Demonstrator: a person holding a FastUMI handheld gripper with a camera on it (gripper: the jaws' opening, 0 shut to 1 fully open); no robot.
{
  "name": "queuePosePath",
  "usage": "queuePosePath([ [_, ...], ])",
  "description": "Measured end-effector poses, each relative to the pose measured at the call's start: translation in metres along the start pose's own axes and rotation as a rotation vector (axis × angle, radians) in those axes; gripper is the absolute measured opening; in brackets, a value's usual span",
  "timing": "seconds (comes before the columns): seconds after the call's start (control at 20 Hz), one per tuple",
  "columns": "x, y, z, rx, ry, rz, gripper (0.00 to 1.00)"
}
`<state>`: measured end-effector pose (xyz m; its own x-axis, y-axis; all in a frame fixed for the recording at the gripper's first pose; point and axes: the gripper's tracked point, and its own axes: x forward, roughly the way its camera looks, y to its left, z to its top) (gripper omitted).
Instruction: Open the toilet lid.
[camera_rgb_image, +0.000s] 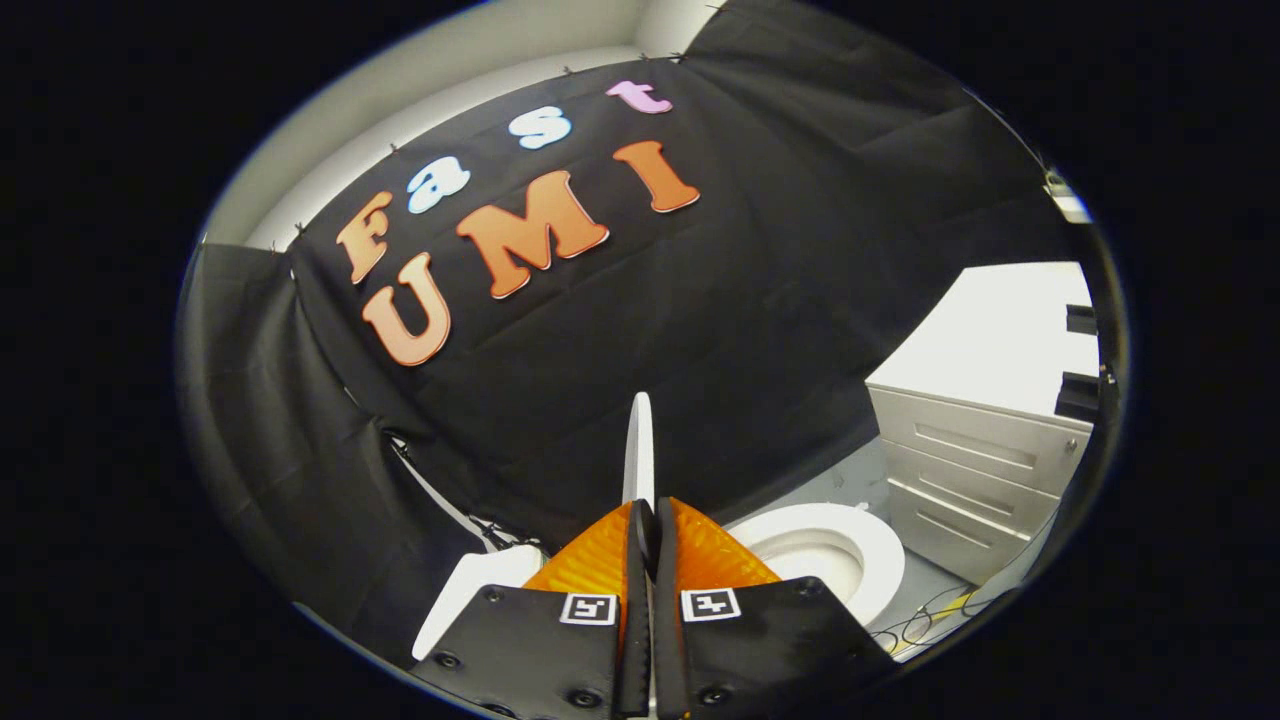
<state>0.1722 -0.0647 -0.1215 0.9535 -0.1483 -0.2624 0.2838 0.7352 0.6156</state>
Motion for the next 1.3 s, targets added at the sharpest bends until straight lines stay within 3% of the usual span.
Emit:
queuePosePath([
  [0.75, -0.017, 0.198, -0.051, -0.292, 0.034, 0.180, 0.10],
  [1.05, -0.014, 0.241, -0.073, -0.325, 0.043, 0.201, 0.10],
  [1.3, -0.019, 0.287, -0.107, -0.412, 0.062, 0.266, 0.10],
])
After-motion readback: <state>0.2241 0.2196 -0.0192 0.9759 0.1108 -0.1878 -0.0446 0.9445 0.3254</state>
